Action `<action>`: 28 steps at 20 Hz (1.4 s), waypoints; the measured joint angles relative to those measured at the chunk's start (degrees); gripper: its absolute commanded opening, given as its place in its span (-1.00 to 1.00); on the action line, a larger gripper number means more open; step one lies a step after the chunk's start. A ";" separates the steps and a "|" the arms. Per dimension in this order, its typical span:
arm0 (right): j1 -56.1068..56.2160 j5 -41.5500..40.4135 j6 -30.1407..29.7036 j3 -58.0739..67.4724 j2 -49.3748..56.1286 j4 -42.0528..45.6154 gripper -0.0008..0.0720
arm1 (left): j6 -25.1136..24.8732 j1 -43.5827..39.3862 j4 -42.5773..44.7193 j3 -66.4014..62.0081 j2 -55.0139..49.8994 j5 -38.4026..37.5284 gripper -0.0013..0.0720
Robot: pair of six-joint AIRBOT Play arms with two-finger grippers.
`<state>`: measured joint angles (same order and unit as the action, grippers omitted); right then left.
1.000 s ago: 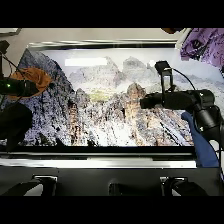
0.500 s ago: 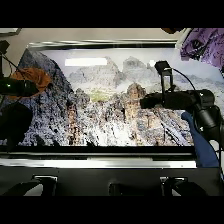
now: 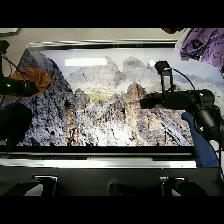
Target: Fold the clothes and pants, and hang the long-sleeved shirts on hangers.
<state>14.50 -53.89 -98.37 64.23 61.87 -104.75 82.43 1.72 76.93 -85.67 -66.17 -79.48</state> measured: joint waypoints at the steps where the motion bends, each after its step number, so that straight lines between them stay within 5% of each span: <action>1: 0.00 0.00 0.02 0.00 0.00 0.00 -0.88 | 0.83 0.00 0.02 0.00 0.00 -0.09 0.99; 6: 0.00 0.24 0.02 0.00 0.00 0.02 -0.88 | 8.17 2.54 11.28 1.66 0.26 -2.89 1.00; 10: 0.00 1.64 0.02 0.00 0.00 0.00 -0.88 | 13.92 14.58 16.92 9.09 0.70 1.22 1.00; 15: 0.00 2.49 0.02 0.00 0.00 0.00 -0.88 | 16.20 30.32 11.85 21.86 -0.22 15.50 1.00; 21: 0.00 2.69 0.02 0.00 0.00 0.00 -0.88 | 16.57 36.94 8.79 28.41 -7.74 32.76 0.99; 22: 0.00 2.75 0.02 0.00 0.00 0.00 -0.88 | 16.57 37.29 8.52 28.72 -9.38 34.69 0.56; 23: 0.00 2.80 0.02 0.00 0.00 0.00 -0.88 | 16.61 37.53 8.39 28.89 -10.71 36.04 -0.75; 24: 0.00 2.80 0.02 0.00 0.00 0.00 -0.88 | 16.61 37.64 7.87 29.07 -11.78 36.61 -0.92; 28: 0.00 1.40 0.04 0.00 -0.04 -0.02 -0.89 | 14.82 36.22 1.25 28.37 -13.44 34.67 -0.93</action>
<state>14.50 -52.49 -98.32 64.23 61.82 -104.77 97.25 37.93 78.17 -57.30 -79.61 -44.82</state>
